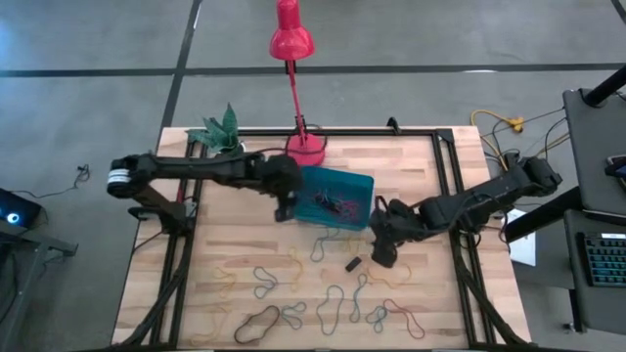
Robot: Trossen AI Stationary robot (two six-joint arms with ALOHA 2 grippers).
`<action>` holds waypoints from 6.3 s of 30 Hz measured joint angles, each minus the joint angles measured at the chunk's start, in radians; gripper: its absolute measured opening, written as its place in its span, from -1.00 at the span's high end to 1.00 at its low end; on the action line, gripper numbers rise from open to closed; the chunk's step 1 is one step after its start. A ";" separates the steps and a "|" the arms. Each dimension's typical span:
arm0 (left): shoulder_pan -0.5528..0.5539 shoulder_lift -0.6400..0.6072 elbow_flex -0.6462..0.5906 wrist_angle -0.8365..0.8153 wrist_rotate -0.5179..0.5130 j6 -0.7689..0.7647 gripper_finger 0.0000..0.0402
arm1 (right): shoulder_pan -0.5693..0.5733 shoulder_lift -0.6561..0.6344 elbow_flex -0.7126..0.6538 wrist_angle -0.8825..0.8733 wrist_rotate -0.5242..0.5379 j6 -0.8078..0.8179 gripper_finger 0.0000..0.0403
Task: Pick and place rubber bands into bin
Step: Put the black rubber band into the blue bin, then adjust the blue bin, then put the yellow rubber band into the blue bin
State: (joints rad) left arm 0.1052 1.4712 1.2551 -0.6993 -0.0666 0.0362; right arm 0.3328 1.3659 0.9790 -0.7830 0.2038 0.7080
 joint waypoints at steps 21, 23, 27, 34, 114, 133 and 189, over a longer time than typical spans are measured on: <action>-0.107 -0.310 -0.323 0.062 0.018 -0.348 0.09 | 0.135 0.375 0.073 0.232 -0.048 -0.483 -0.12; -0.116 -0.318 -0.332 0.062 0.016 -0.371 0.09 | 0.134 0.405 0.091 0.237 -0.048 -0.483 -0.12; -0.134 -0.319 -0.333 0.063 0.015 -0.372 0.09 | 0.128 0.447 0.118 0.235 -0.021 -0.483 -0.12; -0.142 -0.312 -0.333 0.072 0.016 -0.371 0.09 | 0.098 0.474 0.124 0.238 0.048 -0.484 -0.08; -0.144 -0.310 -0.397 0.143 -0.013 -0.476 0.09 | -0.494 0.100 -0.039 -0.079 0.110 -0.070 0.08; -0.145 -0.310 -0.397 0.142 -0.013 -0.476 0.09 | -0.541 0.146 -0.022 0.006 0.149 -0.027 0.08; -0.087 -0.310 -0.625 0.336 0.009 -0.527 0.09 | -0.123 0.242 0.110 0.127 -0.245 -0.292 0.41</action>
State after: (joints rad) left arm 0.0185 1.1614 0.6300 -0.3636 -0.0572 -0.4908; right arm 0.2102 1.6076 1.0892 -0.6559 -0.0409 0.4158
